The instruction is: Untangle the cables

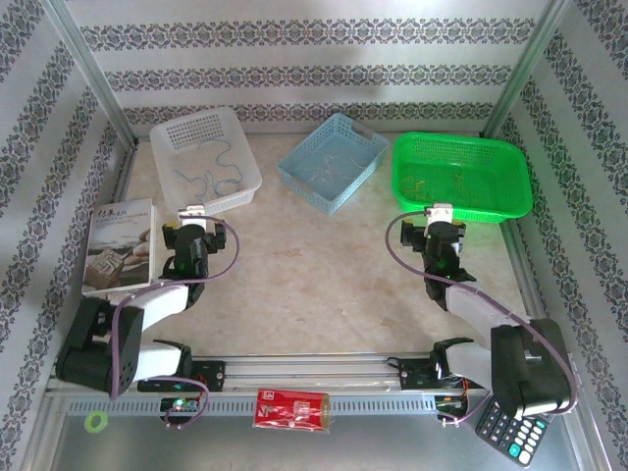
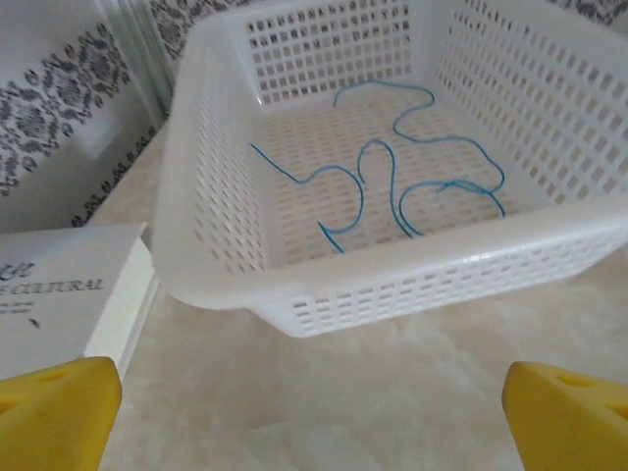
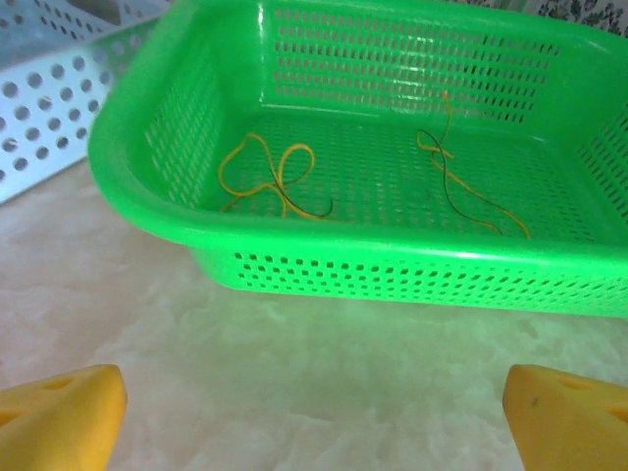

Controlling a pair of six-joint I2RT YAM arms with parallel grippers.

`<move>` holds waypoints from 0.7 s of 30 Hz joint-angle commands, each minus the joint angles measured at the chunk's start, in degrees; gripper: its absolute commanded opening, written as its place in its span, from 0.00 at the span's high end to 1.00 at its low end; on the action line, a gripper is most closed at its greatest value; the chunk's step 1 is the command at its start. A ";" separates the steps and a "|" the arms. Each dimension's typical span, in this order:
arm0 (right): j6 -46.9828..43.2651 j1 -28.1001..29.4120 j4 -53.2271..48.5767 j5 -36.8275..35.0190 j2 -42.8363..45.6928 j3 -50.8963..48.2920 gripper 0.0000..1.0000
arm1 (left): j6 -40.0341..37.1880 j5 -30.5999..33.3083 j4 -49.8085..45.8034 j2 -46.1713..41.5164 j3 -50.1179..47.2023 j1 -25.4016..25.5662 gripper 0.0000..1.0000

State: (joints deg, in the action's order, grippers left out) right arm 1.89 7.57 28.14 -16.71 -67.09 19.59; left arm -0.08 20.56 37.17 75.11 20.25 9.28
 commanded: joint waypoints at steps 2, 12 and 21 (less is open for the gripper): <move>-2.41 -0.87 11.69 4.71 -4.01 -1.76 0.02 | -2.07 -3.60 13.16 5.60 -0.42 -2.44 0.00; -3.46 -4.76 34.06 17.08 -19.61 -3.86 0.02 | -2.13 -16.34 21.76 16.08 -0.53 -6.38 0.00; 1.50 -8.87 27.30 19.65 -21.14 1.76 0.02 | 0.22 -21.22 16.57 16.19 2.24 -9.60 0.00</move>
State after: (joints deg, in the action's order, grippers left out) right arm 1.21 -1.04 56.66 1.45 -88.05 18.81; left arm -1.02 2.50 53.45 91.44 21.30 0.84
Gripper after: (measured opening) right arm 0.983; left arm 0.998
